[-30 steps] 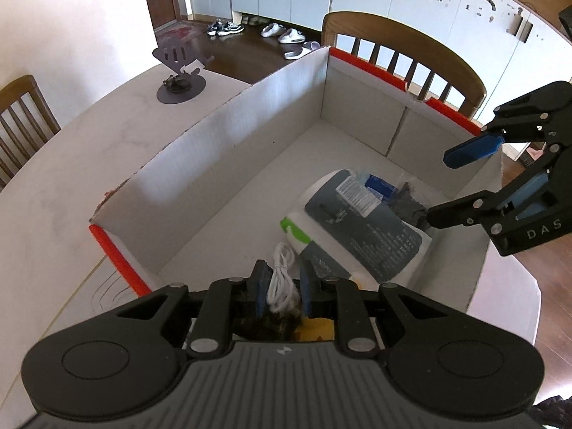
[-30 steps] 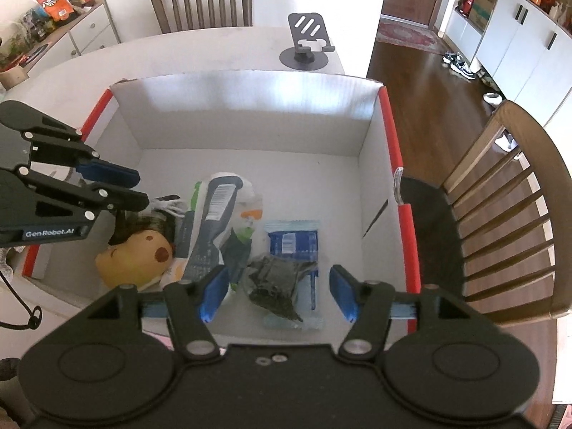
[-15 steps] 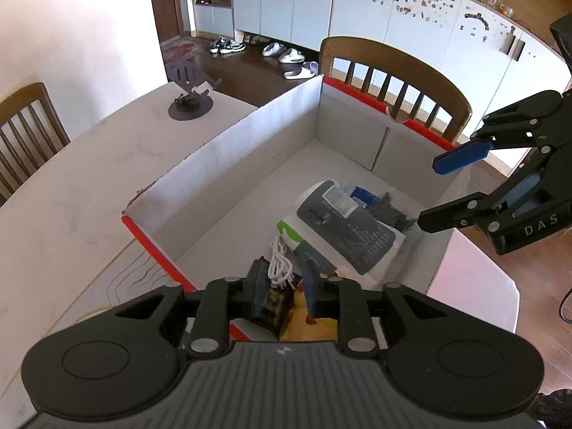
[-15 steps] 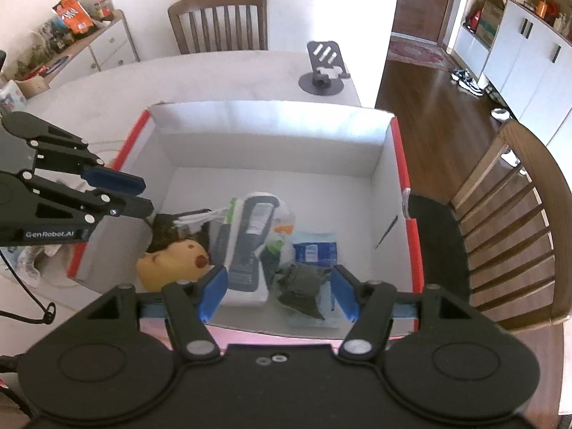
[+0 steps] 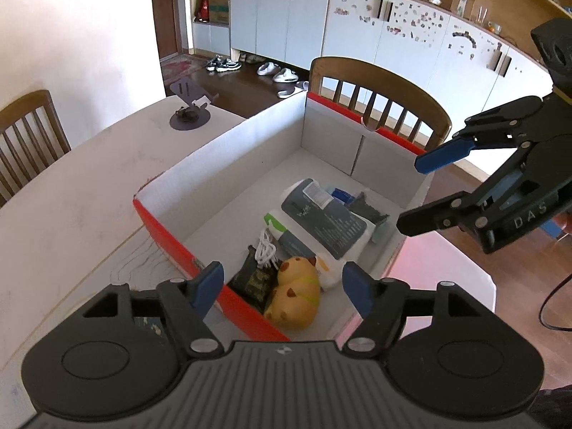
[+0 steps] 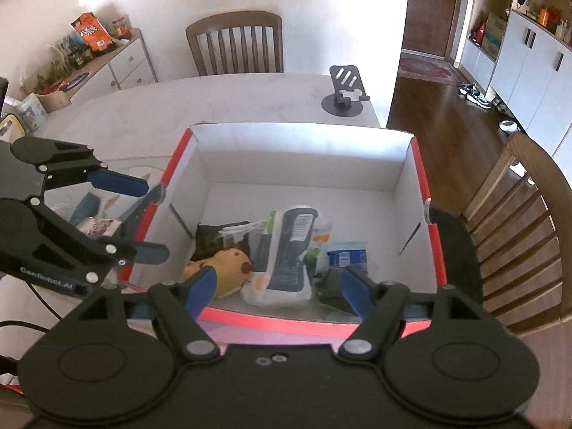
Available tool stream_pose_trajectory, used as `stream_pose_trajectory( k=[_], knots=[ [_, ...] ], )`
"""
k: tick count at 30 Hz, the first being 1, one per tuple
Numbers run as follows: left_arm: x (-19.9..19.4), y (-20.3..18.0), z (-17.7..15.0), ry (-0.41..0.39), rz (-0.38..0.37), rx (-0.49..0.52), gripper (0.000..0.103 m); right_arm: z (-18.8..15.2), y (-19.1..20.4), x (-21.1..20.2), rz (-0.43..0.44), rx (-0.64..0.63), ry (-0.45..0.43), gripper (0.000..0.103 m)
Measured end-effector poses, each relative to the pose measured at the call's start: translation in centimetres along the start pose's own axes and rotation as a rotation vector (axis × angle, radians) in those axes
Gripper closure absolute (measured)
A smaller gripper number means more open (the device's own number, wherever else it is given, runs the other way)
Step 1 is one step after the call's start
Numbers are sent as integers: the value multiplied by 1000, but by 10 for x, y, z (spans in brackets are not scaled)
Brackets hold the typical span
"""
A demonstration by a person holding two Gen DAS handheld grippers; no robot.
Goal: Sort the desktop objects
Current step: 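Withdraw both tools from red box back toward the table pile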
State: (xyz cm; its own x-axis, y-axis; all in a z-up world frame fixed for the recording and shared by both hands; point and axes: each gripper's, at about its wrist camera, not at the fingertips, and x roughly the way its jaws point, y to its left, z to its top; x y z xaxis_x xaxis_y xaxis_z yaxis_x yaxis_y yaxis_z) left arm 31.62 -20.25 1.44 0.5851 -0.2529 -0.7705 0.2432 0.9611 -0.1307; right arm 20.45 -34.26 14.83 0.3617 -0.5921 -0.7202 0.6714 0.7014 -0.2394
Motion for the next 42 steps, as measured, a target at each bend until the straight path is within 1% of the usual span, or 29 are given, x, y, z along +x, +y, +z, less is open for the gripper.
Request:
stream_pose_trajectory(
  k=[1, 2, 3, 7, 9, 10, 13, 15, 17, 20, 28, 42],
  knots=[
    [-3, 1, -3, -4, 0, -6, 27, -1, 1, -1, 0, 6, -6, 23],
    [-6, 2, -5, -8, -1, -13, 23, -2, 2, -3, -1, 11, -13, 19],
    [-9, 3, -7, -11, -3, -19, 20, -4, 4, -4, -1, 15, -18, 19],
    [-19, 6, -16, -22, 0, -31, 18, -7, 11, -7, -3, 24, -23, 18],
    [-24, 8, -20, -26, 3, -38, 12, -8, 16, -8, -5, 22, -26, 17],
    [-27, 9, -22, -26, 4, -39, 11, -8, 19, -9, -5, 22, -27, 17],
    [-35, 11, -30, -33, 13, -37, 7, -9, 28, -9, -7, 25, -29, 14],
    [-41, 14, -37, -39, 16, -49, 2, -11, 38, -9, -4, 22, -32, 12],
    [-47, 18, -44, -48, 23, -61, 1, -13, 46, -9, 1, 31, -39, 9],
    [-56, 25, -55, -63, 47, -75, 0, -14, 58, -9, 10, 42, -48, 8],
    [-86, 49, -82, -86, 68, -122, 0, -15, 96, -3, 35, 48, -53, 6],
    [-124, 99, -143, -79, 105, -194, 0, -6, 170, 21, 76, 30, -19, 6]
  ],
)
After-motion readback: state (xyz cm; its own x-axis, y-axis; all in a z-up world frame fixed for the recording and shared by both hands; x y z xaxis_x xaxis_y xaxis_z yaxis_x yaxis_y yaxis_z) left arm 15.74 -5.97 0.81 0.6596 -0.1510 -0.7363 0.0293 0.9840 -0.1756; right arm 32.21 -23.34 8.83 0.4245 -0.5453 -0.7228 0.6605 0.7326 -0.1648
